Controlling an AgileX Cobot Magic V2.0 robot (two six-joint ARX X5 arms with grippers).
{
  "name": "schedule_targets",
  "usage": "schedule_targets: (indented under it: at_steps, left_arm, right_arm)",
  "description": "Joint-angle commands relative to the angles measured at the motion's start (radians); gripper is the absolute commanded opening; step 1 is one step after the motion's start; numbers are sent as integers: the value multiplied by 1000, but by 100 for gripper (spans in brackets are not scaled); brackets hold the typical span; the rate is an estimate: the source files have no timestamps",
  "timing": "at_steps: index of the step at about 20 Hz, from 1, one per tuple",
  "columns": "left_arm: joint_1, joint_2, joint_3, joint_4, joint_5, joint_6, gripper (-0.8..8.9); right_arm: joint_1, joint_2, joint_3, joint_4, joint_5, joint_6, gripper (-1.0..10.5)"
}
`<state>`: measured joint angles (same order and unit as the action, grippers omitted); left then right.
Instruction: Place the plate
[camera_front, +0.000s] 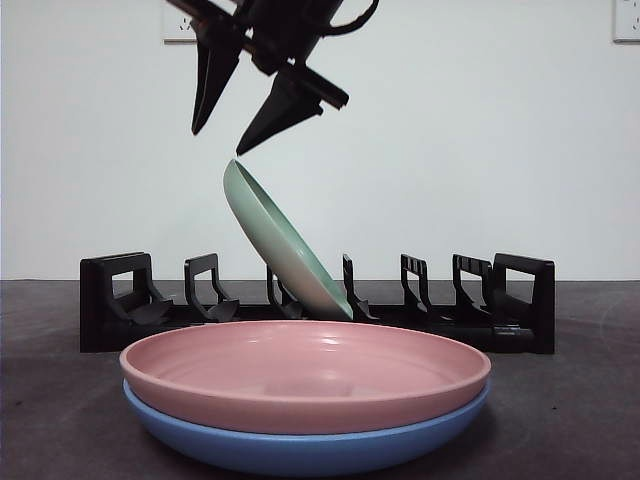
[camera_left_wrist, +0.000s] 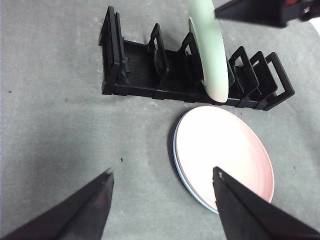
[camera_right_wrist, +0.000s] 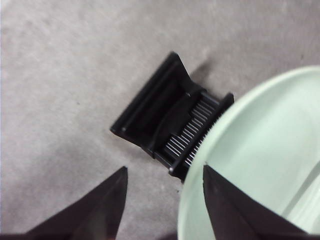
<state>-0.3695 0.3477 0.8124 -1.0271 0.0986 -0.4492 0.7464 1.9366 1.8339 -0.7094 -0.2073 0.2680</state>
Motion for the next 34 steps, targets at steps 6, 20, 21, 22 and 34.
schedule_targets:
  at_steps: [6, 20, 21, 22, 34]
  left_arm:
    - [-2, 7, 19, 10, -6, 5, 312]
    - [-2, 7, 19, 30, -6, 14, 312]
    - [-2, 7, 19, 31, -6, 14, 312]
    - [-2, 7, 19, 32, -6, 14, 312]
    - [-2, 7, 19, 33, -6, 14, 312]
  right_arm:
    - [16, 66, 25, -19, 14, 21, 235]
    - [37, 20, 27, -99, 25, 12, 15]
    - [37, 6, 27, -99, 24, 12, 15]
    - [37, -7, 27, -100, 23, 10, 15]
    - [124, -197, 27, -116, 53, -133, 15]
